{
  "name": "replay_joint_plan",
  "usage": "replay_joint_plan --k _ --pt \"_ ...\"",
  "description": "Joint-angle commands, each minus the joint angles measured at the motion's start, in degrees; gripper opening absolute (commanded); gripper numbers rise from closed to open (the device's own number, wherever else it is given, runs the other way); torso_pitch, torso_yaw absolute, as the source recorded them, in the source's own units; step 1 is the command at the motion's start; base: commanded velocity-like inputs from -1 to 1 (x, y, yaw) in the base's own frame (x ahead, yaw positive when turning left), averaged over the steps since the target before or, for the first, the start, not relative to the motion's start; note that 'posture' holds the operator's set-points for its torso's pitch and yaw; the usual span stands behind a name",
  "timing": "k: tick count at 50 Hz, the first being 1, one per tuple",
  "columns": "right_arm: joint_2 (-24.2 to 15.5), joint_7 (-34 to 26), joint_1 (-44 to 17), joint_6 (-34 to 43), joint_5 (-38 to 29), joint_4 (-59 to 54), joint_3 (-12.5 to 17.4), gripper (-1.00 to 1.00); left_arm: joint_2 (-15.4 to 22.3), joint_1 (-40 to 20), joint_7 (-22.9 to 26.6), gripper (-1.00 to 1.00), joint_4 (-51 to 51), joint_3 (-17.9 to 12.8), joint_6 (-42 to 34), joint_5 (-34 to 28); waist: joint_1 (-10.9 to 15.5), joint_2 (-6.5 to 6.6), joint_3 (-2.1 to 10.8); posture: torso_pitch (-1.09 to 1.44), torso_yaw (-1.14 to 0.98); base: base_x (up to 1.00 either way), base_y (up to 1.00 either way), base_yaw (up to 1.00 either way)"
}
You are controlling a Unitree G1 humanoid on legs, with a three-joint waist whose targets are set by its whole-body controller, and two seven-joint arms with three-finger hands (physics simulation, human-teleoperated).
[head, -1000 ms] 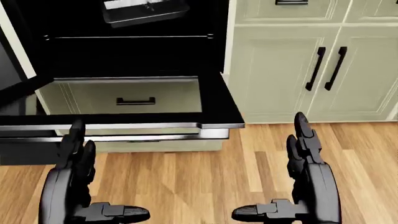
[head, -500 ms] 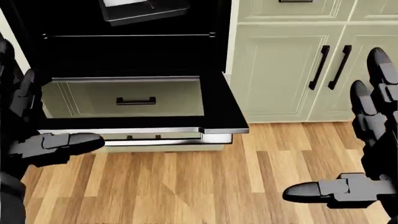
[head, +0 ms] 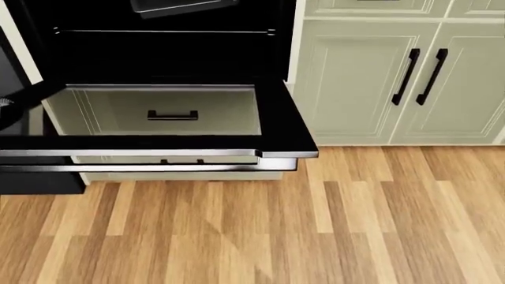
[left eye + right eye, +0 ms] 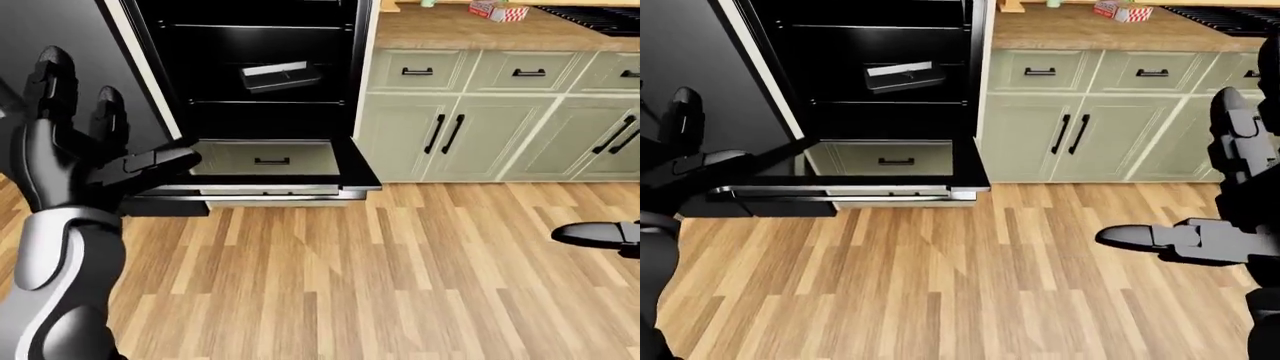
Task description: Close the oven door.
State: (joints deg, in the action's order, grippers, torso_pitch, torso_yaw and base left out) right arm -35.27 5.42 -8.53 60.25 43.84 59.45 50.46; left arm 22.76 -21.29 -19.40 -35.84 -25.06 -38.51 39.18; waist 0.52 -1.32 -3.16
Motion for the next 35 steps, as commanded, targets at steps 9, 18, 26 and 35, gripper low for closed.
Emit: replay_joint_plan --k 9,18,26,35 --pt "-1.18 0.97 0.29 -2.46 0.88 0.55 -0.04 1.0 1.25 -1.09 -0.35 1.0 -1.67 -0.38 1.28 1.3 -0.12 0.21 0.94 0.0 0.0 0.06 -0.01 0.0" --pt "-2.27 2.62 0.47 -2.66 2.62 0.55 -0.41 1.0 1.5 -1.09 -0.15 1.0 -1.47 -0.38 1.81 1.08 -0.12 -0.37 0.75 0.0 0.0 0.11 -0.08 0.0" --pt "-2.27 2.06 0.6 -2.94 0.6 0.55 -2.17 1.0 1.46 -1.18 -0.06 1.0 -1.28 -0.34 1.93 0.87 0.1 3.86 0.55 0.0 0.0 0.14 -0.13 0.0" --pt "-2.86 2.57 0.2 -2.45 1.54 0.55 -1.88 1.0 1.68 -1.34 -0.23 1.0 -1.31 -0.48 1.81 1.12 0.89 -0.69 0.92 0.0 0.0 0.17 -0.13 0.0"
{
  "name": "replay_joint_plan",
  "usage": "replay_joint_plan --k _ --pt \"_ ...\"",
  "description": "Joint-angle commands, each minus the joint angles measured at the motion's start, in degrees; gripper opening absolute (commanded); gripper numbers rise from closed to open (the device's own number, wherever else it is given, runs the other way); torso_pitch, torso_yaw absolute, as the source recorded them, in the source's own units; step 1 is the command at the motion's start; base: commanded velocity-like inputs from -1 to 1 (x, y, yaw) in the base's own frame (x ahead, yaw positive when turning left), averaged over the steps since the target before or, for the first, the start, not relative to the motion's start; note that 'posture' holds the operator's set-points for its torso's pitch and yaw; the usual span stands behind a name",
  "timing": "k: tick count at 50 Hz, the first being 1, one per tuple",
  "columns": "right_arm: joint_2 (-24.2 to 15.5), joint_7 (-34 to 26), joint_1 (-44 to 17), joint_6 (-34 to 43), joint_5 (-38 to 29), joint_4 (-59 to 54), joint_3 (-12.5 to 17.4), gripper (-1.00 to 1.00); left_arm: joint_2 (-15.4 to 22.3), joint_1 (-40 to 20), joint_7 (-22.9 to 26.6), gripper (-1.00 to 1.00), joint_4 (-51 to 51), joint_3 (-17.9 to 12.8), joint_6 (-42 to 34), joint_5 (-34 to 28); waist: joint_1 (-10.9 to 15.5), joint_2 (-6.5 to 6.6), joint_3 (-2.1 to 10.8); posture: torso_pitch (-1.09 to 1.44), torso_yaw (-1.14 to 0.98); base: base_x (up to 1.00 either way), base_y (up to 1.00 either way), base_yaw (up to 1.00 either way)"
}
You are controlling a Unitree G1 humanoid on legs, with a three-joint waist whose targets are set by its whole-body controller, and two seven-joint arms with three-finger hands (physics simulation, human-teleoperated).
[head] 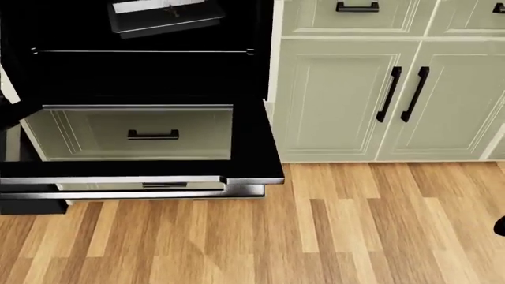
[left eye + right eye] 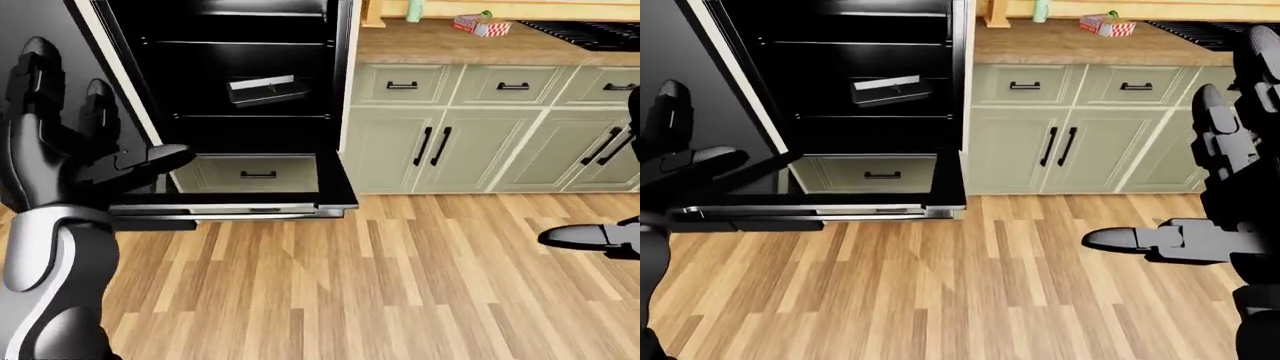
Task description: Close the oven door.
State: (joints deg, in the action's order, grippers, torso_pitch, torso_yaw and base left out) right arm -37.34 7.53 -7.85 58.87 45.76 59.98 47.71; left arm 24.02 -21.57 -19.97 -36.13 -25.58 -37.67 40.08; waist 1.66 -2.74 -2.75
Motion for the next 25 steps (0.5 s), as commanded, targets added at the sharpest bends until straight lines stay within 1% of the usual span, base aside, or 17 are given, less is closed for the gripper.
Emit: replay_joint_plan --k 1,2,3,4,5,7,10,11,13,14,15,16,17,19,20,23,25 --pt "-0.79 0.47 -0.5 -1.05 -0.29 0.02 0.94 1.0 0.49 -1.16 0.26 1.0 -1.01 -0.02 0.89 0.32 -0.19 -1.11 1.01 0.0 0.0 0.19 -0.13 0.0" --pt "-0.88 0.52 -0.52 -1.03 -0.2 0.02 0.97 1.0 0.56 -1.21 0.18 1.0 -1.08 -0.11 0.81 0.5 0.02 -1.58 1.48 0.0 0.0 0.19 -0.12 0.0" --pt "-0.91 0.57 -0.54 -1.03 -0.08 0.02 1.0 1.0 0.56 -1.15 0.2 1.0 -1.06 -0.07 0.89 0.49 -0.81 -0.74 0.55 0.0 0.0 0.18 -0.14 0.0" --pt "-0.96 0.64 -0.51 -1.05 0.0 0.02 0.98 1.0 0.54 -1.05 0.32 1.0 -0.94 0.01 1.09 0.33 -0.59 -1.28 0.09 0.0 0.0 0.17 -0.14 0.0" --pt "-1.0 0.71 -0.53 -1.05 0.07 0.02 0.93 1.0 0.53 -1.06 0.35 1.0 -0.82 0.02 1.14 0.28 -0.96 -0.87 0.17 0.0 0.0 0.19 -0.15 0.0" --pt "-1.09 0.8 -0.4 -1.16 0.13 0.02 0.86 1.0 0.56 -1.04 0.28 1.0 -1.01 -0.07 1.05 0.45 -1.11 0.27 0.23 0.0 0.0 0.18 -0.14 0.0" --pt "-1.13 0.86 -0.35 -1.22 0.2 0.02 0.88 1.0 0.55 -1.04 0.32 1.0 -0.9 -0.02 1.15 0.37 -1.26 1.81 -0.43 0.0 0.0 0.18 -0.14 0.0" --pt "-1.11 0.84 -0.3 -1.28 0.14 0.02 0.84 1.0 0.52 -1.01 0.29 1.0 -0.95 -0.01 1.12 0.41 -1.36 2.36 -0.39 0.0 0.0 0.18 -0.14 0.0" --pt "-1.1 0.8 -0.3 -1.26 0.11 0.02 0.91 1.0 0.51 -0.99 0.32 1.0 -0.94 -0.01 1.18 0.37 -1.64 4.18 -0.17 0.0 0.0 0.18 -0.14 0.0" --pt "-1.23 0.89 -0.38 -1.2 0.33 0.02 1.04 1.0 0.61 -1.15 0.22 1.0 -0.95 -0.13 1.07 0.54 -1.76 5.7 0.34 0.0 0.0 0.19 -0.14 0.0" --pt "-1.29 1.01 -0.52 -1.08 0.62 0.02 1.24 1.0 0.77 -1.37 -0.03 1.0 -1.11 -0.32 0.84 0.89 -1.77 5.66 0.67 0.0 0.0 0.19 -0.15 0.0" --pt "-1.37 1.09 -0.5 -1.08 0.68 0.02 1.28 1.0 0.85 -1.42 -0.18 1.0 -1.13 -0.36 0.82 1.05 -1.01 4.97 0.44 0.0 0.0 0.18 -0.13 0.0" --pt "-1.31 1.06 -0.36 -1.21 0.61 0.02 1.25 1.0 0.85 -1.29 -0.19 1.0 -1.22 -0.33 0.94 1.09 -1.21 5.59 0.32 0.0 0.0 0.19 -0.15 0.0" --pt "-1.38 1.17 -0.49 -1.09 0.75 0.02 1.29 1.0 1.01 -1.45 -0.39 1.0 -1.15 -0.38 0.86 1.35 -0.74 5.21 0.81 0.0 0.0 0.18 -0.16 0.0" --pt "-1.44 1.28 -0.58 -1.0 0.93 0.02 1.38 1.0 1.11 -1.52 -0.52 1.0 -1.2 -0.42 0.8 1.51 -0.74 4.99 0.84 0.0 0.0 0.18 -0.15 0.0" --pt "-1.53 1.52 -0.93 -0.68 1.48 0.02 1.76 1.0 1.25 -1.58 -1.05 1.0 -1.6 -0.42 0.42 2.19 -0.55 3.6 0.48 0.0 0.0 0.18 -0.16 0.0" --pt "-1.58 1.73 -1.04 -0.64 1.67 0.02 1.56 1.0 1.38 -1.7 -1.39 1.0 -1.9 -0.48 0.15 2.64 -0.31 1.93 0.38 0.0 0.0 0.18 -0.16 0.0"
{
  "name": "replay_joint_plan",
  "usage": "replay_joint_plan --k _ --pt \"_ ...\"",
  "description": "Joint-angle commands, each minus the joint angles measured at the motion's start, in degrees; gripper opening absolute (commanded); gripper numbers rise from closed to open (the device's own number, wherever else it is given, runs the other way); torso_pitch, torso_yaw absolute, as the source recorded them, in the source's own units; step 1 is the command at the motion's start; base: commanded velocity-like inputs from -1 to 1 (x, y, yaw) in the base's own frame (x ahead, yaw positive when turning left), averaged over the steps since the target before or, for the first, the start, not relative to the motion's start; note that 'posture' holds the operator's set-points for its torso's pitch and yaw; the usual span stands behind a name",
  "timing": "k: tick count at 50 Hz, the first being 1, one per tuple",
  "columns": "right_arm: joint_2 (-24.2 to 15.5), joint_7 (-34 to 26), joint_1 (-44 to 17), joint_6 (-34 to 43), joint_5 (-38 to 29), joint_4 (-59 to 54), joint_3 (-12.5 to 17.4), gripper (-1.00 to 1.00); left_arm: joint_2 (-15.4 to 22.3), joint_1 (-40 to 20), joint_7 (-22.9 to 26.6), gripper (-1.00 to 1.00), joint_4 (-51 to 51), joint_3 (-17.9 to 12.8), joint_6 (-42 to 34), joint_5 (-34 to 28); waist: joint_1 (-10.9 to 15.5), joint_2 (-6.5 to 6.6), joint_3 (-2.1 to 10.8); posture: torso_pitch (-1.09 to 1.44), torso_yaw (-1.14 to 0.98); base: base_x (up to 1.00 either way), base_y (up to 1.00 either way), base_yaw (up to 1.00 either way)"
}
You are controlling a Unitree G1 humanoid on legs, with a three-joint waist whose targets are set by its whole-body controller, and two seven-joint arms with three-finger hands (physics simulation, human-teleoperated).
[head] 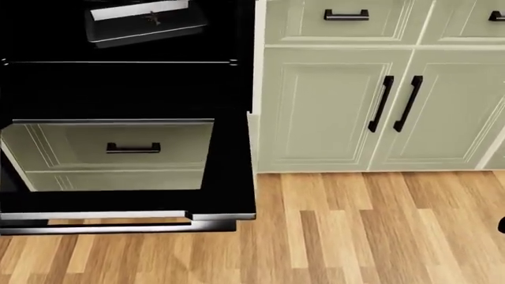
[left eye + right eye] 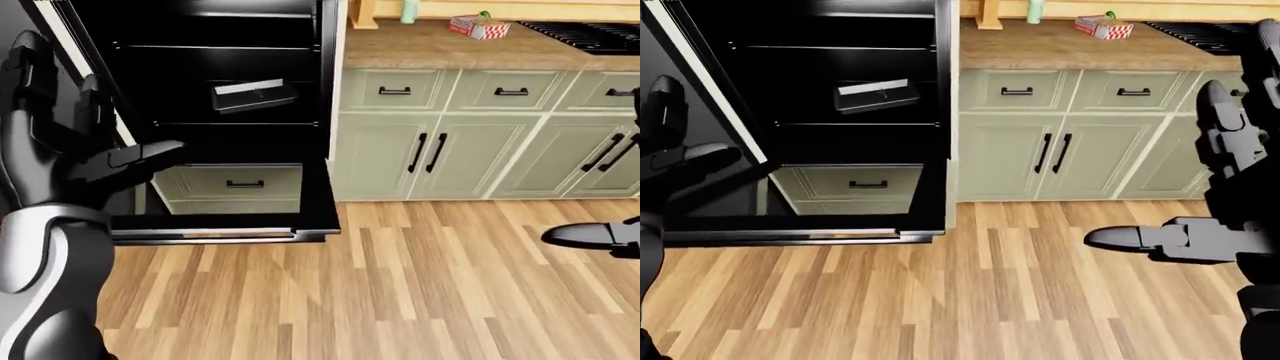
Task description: Close the oven door.
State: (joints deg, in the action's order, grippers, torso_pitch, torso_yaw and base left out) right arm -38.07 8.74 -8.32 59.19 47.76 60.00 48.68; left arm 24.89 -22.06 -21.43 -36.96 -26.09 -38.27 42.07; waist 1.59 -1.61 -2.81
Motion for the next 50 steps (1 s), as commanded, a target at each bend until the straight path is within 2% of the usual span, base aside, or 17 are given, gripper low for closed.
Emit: replay_joint_plan --k 1,3,4,5,7,13,16,17,18,24,27,29,39,42,43,44,50 --pt "-0.86 0.67 -0.75 -0.86 -0.22 0.0 0.46 1.0 0.67 -1.39 -0.11 1.0 -0.99 -0.02 0.73 0.76 -0.18 -0.22 0.63 0.0 0.0 0.18 -0.18 0.0" --pt "-1.06 0.88 -0.84 -0.83 -0.03 0.0 0.33 1.0 0.65 -1.14 -0.28 1.0 -1.22 0.05 0.77 0.93 -0.33 -4.21 1.83 0.0 0.0 0.19 -0.19 0.0" --pt "-1.08 0.88 -0.77 -0.86 0.01 0.0 0.38 1.0 0.59 -0.96 -0.27 1.0 -1.35 0.11 0.84 0.89 -0.76 -1.36 0.8 0.0 0.0 0.18 -0.2 0.0" --pt "-1.11 0.87 -0.71 -0.89 0.07 0.0 0.45 1.0 0.62 -0.95 -0.27 1.0 -1.32 0.09 0.83 0.89 -0.63 -2.52 0.49 0.0 0.0 0.18 -0.2 0.0" --pt "-1.2 0.96 -0.75 -0.89 0.15 0.0 0.35 1.0 0.78 -1.2 -0.49 1.0 -1.24 -0.02 0.72 1.1 -1.2 -1.73 0.7 0.0 0.0 0.18 -0.19 0.0" --pt "-1.3 0.99 -0.51 -1.14 0.18 0.0 0.22 1.0 0.7 -1.03 -0.23 1.0 -0.86 0.12 1.18 0.69 -1.57 1.97 -0.34 0.0 0.0 0.18 -0.2 0.0" --pt "-1.4 1.02 -0.51 -1.01 0.46 0.0 0.59 1.0 0.79 -1.16 -0.3 1.0 -0.88 0.06 1.05 0.82 -2.09 4.81 1.3 0.0 0.0 0.18 -0.2 0.0" --pt "-1.55 1.17 -0.53 -1.02 0.67 0.0 0.6 1.0 0.84 -1.16 -0.32 1.0 -0.96 -0.02 1.01 0.92 -1.1 3.74 0.51 0.0 0.0 0.19 -0.2 0.0" --pt "-1.65 1.31 -0.54 -1.08 0.8 0.0 0.54 1.0 0.87 -1.15 -0.3 1.0 -0.97 -0.01 1.02 0.94 -1.27 4.54 0.25 0.0 0.0 0.18 -0.2 0.0" --pt "-2.08 2.0 -1.04 -1.02 1.59 0.0 0.74 1.0 1.44 -1.47 -0.88 1.0 -1.14 -0.42 0.73 1.86 -0.48 2.55 0.59 0.0 0.0 0.18 -0.21 0.0" --pt "-2.46 2.81 -1.04 -0.98 2.89 0.0 1.43 1.0 1.56 -1.42 -1.0 1.0 -1.15 -0.42 0.79 2.01 -0.49 0.63 0.83 0.0 0.0 0.11 -0.28 0.0" --pt "-2.46 3.14 -0.97 -1.26 3.08 0.0 1.26 1.0 1.77 -1.6 -1.25 1.0 -1.29 -0.59 0.56 2.4 -0.67 -2.59 2.14 0.0 0.0 0.02 -0.28 0.0" --pt "-2.47 3.04 -0.98 -1.35 3.49 0.0 1.83 1.0 1.96 -1.63 -1.39 1.0 -1.06 -0.34 0.92 2.32 -1.46 1.86 0.2 0.0 0.0 0.0 -0.28 0.0" --pt "-2.44 2.88 -1.26 -1.09 3.31 0.0 1.83 1.0 2.03 -1.81 -1.48 1.0 -1.01 -0.39 0.81 2.39 -1.6 5.64 1.26 0.0 0.0 0.0 -0.28 0.0" --pt "-2.44 2.88 -1.37 -1.0 3.37 0.0 1.87 1.0 2.06 -1.85 -1.49 1.0 -0.98 -0.39 0.81 2.4 -0.84 3.27 0.8 0.0 0.0 0.0 -0.28 0.0" --pt "-2.42 2.86 -1.43 -0.93 3.3 0.0 1.81 1.0 2.11 -1.92 -1.53 1.0 -0.95 -0.43 0.81 2.43 -1.03 4.46 1.02 0.0 0.0 0.0 -0.28 0.0" --pt "-2.98 3.28 -1.56 -0.81 3.69 0.0 1.46 1.0 2.49 -2.24 -2.05 1.0 -0.52 -0.55 0.97 2.79 -0.65 2.75 1.24 0.0 0.0 0.0 -0.28 0.0"
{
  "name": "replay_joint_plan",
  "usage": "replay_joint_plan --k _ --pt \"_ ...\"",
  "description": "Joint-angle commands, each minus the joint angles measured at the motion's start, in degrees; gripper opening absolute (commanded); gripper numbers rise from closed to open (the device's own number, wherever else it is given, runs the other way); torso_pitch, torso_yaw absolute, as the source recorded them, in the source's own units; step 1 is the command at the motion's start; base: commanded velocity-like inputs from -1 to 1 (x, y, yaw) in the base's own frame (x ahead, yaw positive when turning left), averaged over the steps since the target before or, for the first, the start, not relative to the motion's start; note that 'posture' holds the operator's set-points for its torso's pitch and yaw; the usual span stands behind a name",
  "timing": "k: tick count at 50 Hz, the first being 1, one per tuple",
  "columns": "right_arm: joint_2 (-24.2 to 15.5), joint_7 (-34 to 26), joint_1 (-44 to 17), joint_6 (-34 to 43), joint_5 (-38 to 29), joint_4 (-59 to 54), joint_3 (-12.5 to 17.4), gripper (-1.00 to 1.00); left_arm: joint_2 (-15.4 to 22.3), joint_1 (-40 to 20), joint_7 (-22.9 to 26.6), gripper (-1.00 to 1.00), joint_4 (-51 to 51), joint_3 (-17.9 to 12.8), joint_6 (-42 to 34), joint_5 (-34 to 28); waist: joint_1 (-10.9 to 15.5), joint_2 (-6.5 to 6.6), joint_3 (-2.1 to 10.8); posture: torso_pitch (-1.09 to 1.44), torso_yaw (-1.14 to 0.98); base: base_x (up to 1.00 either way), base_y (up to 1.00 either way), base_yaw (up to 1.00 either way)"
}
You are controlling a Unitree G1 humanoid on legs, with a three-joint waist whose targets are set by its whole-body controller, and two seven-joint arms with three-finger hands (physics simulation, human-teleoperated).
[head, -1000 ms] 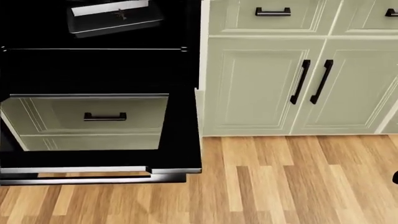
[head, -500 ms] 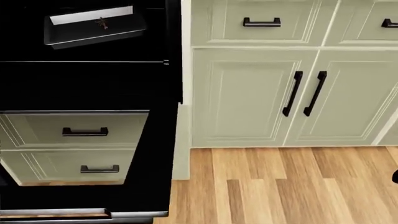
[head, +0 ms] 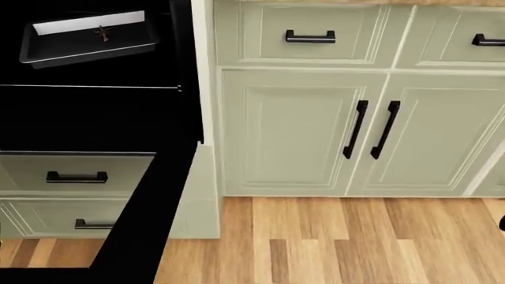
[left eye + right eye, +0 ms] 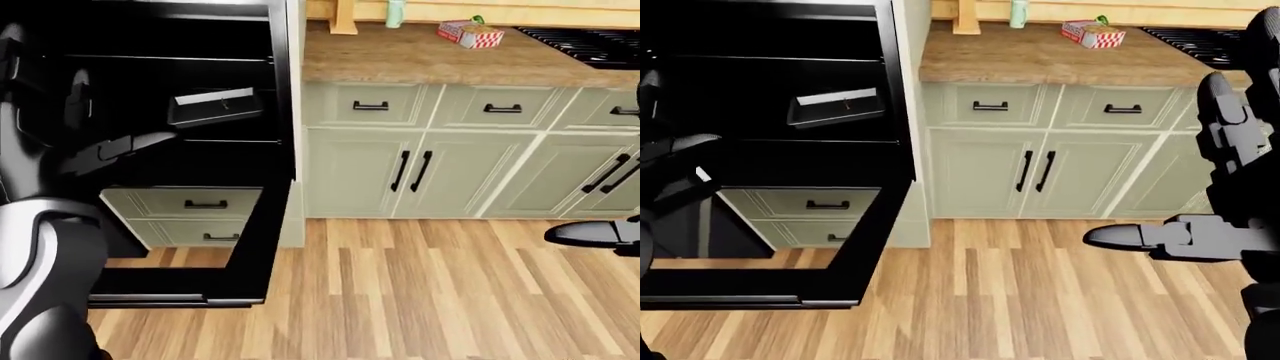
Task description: Close the oven door.
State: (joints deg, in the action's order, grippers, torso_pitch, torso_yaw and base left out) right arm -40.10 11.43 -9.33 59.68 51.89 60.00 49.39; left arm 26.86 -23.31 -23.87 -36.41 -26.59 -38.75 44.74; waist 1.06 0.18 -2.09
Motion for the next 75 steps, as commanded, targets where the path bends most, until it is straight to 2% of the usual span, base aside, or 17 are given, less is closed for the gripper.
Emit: replay_joint_plan --k 1,5,6,7,21,25,26,36,40,41,45,50,54,56,62,67,75 --pt "-1.0 0.67 -0.49 -1.35 -0.37 0.0 0.69 1.0 0.58 -1.04 0.31 1.0 -1.12 -0.11 1.41 0.24 -0.14 0.32 0.33 0.0 0.0 0.0 -0.28 0.0" --pt "-1.36 0.78 0.04 -1.83 -0.93 0.0 -0.17 1.0 0.56 -0.85 0.28 1.0 -1.14 -0.11 1.56 0.35 -0.22 -5.82 1.27 0.0 0.0 0.0 -0.28 0.0" --pt "-1.47 0.77 0.17 -1.9 -1.33 0.0 -0.58 1.0 0.59 -0.91 0.22 1.0 -1.1 -0.13 1.55 0.41 -0.58 -3.47 0.87 0.0 0.0 0.0 -0.09 0.0" --pt "-1.47 0.74 0.29 -2.03 -1.56 0.0 -0.88 1.0 0.62 -0.95 0.14 1.0 -1.16 -0.12 1.52 0.45 -0.41 -4.68 0.66 0.0 0.0 0.0 -0.05 0.0" --pt "-3.13 1.21 0.85 -2.05 -0.52 0.0 -0.97 1.0 0.45 -1.0 0.18 1.0 -1.02 0.02 1.6 0.1 -0.88 0.06 -0.99 0.0 0.0 0.12 0.0 0.0" --pt "-3.47 0.98 0.58 -1.78 -0.59 0.0 -0.9 1.0 0.67 -1.17 -0.22 1.0 -1.21 -0.07 1.4 0.59 -1.1 4.67 0.03 0.0 0.0 0.26 0.0 0.0" --pt "-3.42 0.86 0.76 -1.92 -0.93 0.0 -1.16 1.0 0.69 -1.11 -0.18 1.0 -1.2 -0.05 1.46 0.57 -0.49 2.27 -0.9 0.0 0.0 0.3 0.0 0.0" --pt "-3.32 0.45 0.9 -2.01 -1.85 0.0 -1.89 1.0 0.65 -1.01 -0.05 1.0 -1.14 -0.06 1.52 0.46 0.33 -0.5 -0.71 0.0 0.0 0.33 0.0 0.0" --pt "-3.65 0.94 1.13 -2.21 -1.31 0.0 -1.95 1.0 0.66 -0.98 0.06 1.0 -0.99 -0.08 1.66 0.44 0.61 -5.95 0.61 0.0 0.0 0.34 0.0 0.0" --pt "-3.75 1.08 1.11 -2.19 -1.15 0.0 -1.97 1.0 0.66 -0.95 0.08 1.0 -1.0 -0.07 1.7 0.41 -0.08 -3.1 -0.77 0.0 0.0 0.34 0.0 0.0" --pt "-3.98 1.36 1.16 -2.31 -0.79 0.0 -2.05 1.0 0.77 -1.07 -0.17 1.0 -1.12 -0.12 1.51 0.64 -0.57 -3.71 -0.65 0.0 0.0 0.34 0.0 0.0" --pt "-4.29 1.74 1.15 -2.36 -0.32 0.0 -2.1 1.0 0.82 -1.13 -0.05 1.0 -0.84 -0.12 1.72 0.55 -1.45 -0.87 -1.31 0.0 0.0 0.35 0.0 0.0" --pt "-4.4 1.91 1.09 -2.33 -0.11 0.0 -2.18 1.0 0.98 -1.27 -0.32 1.0 -0.84 -0.19 1.59 0.89 -1.87 3.12 0.79 0.0 0.0 0.36 0.0 0.0" --pt "-4.48 1.98 0.95 -2.25 -0.09 0.0 -2.31 1.0 1.02 -1.29 -0.39 1.0 -0.84 -0.16 1.59 0.94 -1.32 3.21 -1.24 0.0 0.0 0.36 0.0 0.0" --pt "-4.3 1.94 0.28 -1.46 -0.69 0.0 -2.43 1.0 1.45 -1.76 -1.15 1.0 -1.01 -0.28 1.17 1.68 0.07 0.9 -0.7 0.0 0.0 0.35 0.0 0.0" --pt "-3.41 0.83 0.03 -1.28 -3.96 0.0 -2.88 1.0 1.5 -1.65 -1.08 1.0 -0.97 -0.12 1.48 1.55 0.01 -3.75 -0.41 0.0 0.0 0.1 0.0 0.0" --pt "-1.9 -0.77 0.31 -1.15 -13.31 0.0 -7.02 1.0 1.41 -1.47 -0.73 1.0 -0.86 -0.22 1.64 1.21 -0.38 -2.78 -2.14 0.0 0.0 0.0 0.0 0.0"
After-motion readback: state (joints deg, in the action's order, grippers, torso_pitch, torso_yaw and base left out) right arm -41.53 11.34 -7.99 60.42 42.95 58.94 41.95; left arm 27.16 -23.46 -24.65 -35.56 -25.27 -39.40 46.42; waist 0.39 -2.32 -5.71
